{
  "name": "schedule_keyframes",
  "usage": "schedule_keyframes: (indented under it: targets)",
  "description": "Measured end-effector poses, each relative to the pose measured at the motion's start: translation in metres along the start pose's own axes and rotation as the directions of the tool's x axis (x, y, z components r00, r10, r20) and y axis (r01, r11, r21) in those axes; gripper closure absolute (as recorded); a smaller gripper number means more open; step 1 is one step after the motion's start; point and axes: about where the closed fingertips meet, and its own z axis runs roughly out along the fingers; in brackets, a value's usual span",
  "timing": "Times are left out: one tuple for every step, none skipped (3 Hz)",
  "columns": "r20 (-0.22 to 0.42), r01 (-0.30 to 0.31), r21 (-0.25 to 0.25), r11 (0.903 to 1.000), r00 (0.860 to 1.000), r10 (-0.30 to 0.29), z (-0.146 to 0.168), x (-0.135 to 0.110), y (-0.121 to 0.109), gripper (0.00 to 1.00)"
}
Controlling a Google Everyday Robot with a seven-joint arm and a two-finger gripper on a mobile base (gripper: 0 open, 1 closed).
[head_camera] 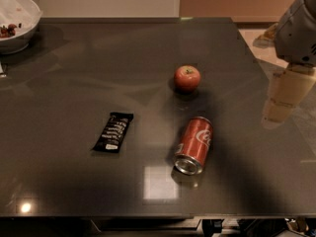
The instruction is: Place coke can upright
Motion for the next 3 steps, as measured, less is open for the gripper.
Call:
schedule_keyframes:
  targets:
    - [0.048, 0.157, -0.035, 0.987, 0.987, -0.155, 0.016, -0.031, -0.005, 0.0]
    - [0.094, 0.325, -0.063, 0.9436, 0.943, -0.319, 0.032, -0.056, -0.003, 0.0]
    - [0.155, 0.514, -0.09, 0.8531, 0.853, -0.497, 0.053, -0.076, 0.008, 0.0]
